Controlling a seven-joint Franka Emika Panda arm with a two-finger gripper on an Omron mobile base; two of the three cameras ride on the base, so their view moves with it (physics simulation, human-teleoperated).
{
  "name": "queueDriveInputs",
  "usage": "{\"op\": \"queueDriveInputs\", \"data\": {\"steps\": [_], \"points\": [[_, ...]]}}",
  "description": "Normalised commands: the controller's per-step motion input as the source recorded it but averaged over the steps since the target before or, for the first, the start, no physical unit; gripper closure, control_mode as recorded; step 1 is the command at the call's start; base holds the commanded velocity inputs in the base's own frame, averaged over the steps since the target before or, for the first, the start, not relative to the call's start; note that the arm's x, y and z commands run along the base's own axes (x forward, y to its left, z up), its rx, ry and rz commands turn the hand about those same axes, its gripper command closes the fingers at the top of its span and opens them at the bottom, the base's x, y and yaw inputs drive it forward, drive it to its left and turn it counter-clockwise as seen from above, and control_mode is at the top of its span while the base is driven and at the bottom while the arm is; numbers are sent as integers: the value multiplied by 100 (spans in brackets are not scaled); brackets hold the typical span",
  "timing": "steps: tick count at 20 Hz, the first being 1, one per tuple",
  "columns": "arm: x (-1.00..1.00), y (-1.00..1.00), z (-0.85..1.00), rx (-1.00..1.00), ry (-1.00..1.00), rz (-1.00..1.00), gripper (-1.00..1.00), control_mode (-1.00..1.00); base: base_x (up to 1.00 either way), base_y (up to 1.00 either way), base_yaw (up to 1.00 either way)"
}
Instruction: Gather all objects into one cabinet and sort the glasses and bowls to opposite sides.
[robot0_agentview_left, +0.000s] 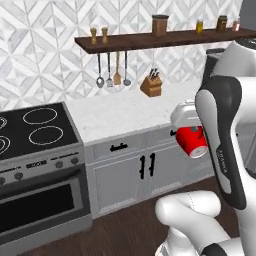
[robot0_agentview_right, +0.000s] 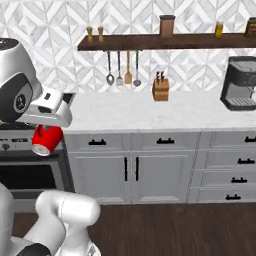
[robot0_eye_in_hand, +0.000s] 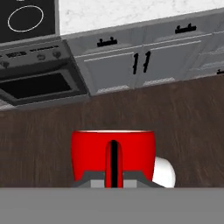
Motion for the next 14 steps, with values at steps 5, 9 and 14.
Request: {"op": "queueDriveInputs", "data": {"steps": [5,9,14], "points": [[0,0,0,0,0,0,100,100,-97,99,51],[0,0,0,0,0,0,100,100,-40,100,30],[0,0,0,0,0,0,100,100,3,100,6]]}}
